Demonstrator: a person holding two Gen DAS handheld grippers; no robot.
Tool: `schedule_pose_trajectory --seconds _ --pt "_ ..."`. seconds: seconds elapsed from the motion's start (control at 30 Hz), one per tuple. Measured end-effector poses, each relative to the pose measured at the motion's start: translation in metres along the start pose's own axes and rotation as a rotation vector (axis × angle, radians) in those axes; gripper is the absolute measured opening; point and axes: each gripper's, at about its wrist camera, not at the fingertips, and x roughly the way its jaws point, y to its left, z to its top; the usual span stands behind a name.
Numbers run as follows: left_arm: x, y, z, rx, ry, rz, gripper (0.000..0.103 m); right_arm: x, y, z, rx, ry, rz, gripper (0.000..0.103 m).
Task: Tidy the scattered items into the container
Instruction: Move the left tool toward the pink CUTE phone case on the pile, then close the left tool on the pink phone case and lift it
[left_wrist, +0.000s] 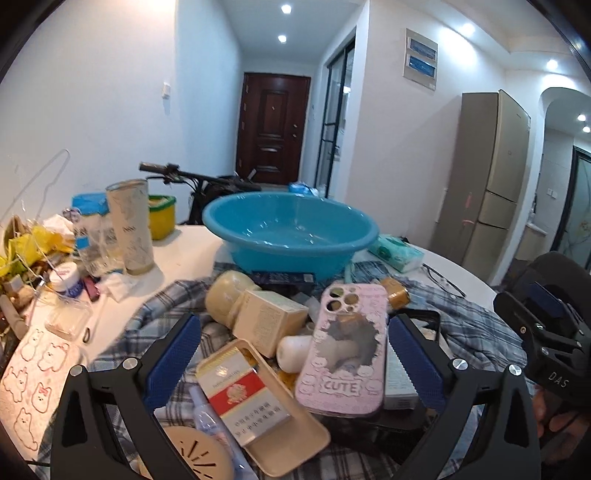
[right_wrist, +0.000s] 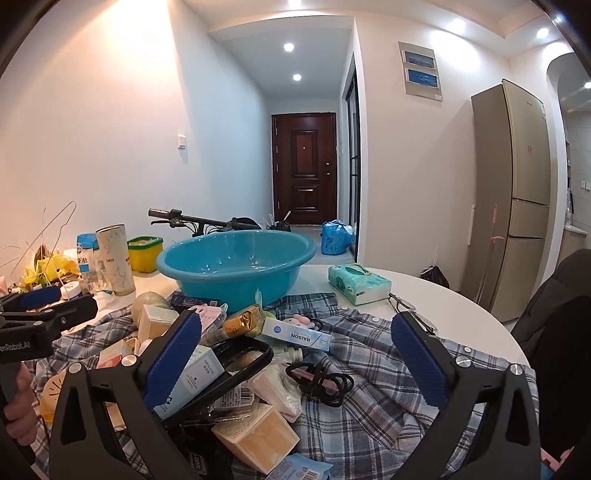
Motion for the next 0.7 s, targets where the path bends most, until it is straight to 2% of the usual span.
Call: schedule_pose_trajectory --seconds 0.13,0.27,0.4,0.7 --pt "-0.001 -0.005 -0.002 0.015 0.022 -0.026 0.103 -0.002 -0.006 -0.003 0.007 0.013 -0.004 0.102" --pt "-0.003 -0.014 -0.006 0.052 0.026 -0.037 0.103 0.004 -0.013 -0.01 0.006 0.045 -0.053 0.102" --pt "0.002 -0.021 -0.009 0.081 0.048 -0.04 0.103 0.006 -0.022 -0.012 0.065 0.061 -0.036 0.102" --pt "0.027 -0.024 -0.022 0.129 0.173 -0.083 0.103 0.006 -0.024 -0.013 0.067 0.066 -0.045 0.102"
